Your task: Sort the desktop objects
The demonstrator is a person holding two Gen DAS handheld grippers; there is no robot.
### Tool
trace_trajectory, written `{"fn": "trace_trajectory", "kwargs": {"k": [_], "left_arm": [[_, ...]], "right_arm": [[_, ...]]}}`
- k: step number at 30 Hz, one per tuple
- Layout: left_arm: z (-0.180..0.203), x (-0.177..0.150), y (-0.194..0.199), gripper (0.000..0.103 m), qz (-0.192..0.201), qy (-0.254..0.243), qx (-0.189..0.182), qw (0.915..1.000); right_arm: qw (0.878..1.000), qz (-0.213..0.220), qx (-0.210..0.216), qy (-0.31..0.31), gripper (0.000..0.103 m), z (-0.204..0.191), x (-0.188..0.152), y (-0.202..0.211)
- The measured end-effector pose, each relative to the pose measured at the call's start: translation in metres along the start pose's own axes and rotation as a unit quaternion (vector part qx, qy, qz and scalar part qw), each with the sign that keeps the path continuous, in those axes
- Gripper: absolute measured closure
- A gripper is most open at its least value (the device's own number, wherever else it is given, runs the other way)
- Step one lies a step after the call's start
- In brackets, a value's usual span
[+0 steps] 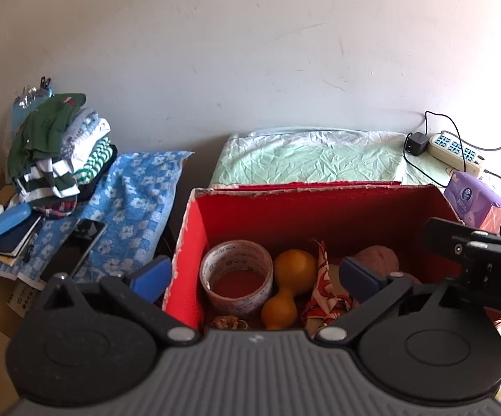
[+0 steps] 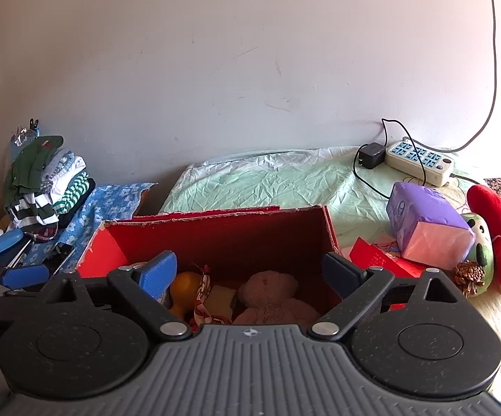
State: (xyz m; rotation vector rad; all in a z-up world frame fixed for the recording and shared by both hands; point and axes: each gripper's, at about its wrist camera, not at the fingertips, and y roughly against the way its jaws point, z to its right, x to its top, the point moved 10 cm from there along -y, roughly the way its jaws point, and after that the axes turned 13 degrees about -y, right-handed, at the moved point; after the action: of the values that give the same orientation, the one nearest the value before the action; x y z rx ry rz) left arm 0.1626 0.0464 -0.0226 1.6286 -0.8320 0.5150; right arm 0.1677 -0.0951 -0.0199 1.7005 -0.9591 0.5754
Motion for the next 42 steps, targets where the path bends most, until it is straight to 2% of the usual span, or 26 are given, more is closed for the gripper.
{"fn": "trace_trajectory", "kwargs": {"k": [12, 22, 28, 42], "left_arm": [[0.007, -0.01, -0.001, 0.001, -0.03, -0.005, 0.0, 0.9995], [0.022, -0.015, 0.009, 0.001, -0.028, -0.03, 0.001, 0.9992], [0.031, -0.024, 0.011, 0.001, -0.034, -0.039, -0.003, 0.9987], [0.035, -0.023, 0.011, 0.001, -0.033, -0.041, -0.003, 0.9986]], "right_arm": [[1.0, -0.014, -0.021, -0.01, 0.01, 0.012, -0.009, 0.002], [1.0, -0.018, -0.017, -0.016, 0.01, 0.017, -0.017, 0.012], [1.0, -0.014, -0.016, 0.0, 0.01, 0.015, -0.023, 0.019], [1.0, -0.008, -0.017, -0.004, 0.01, 0.018, -0.025, 0.021]]}}
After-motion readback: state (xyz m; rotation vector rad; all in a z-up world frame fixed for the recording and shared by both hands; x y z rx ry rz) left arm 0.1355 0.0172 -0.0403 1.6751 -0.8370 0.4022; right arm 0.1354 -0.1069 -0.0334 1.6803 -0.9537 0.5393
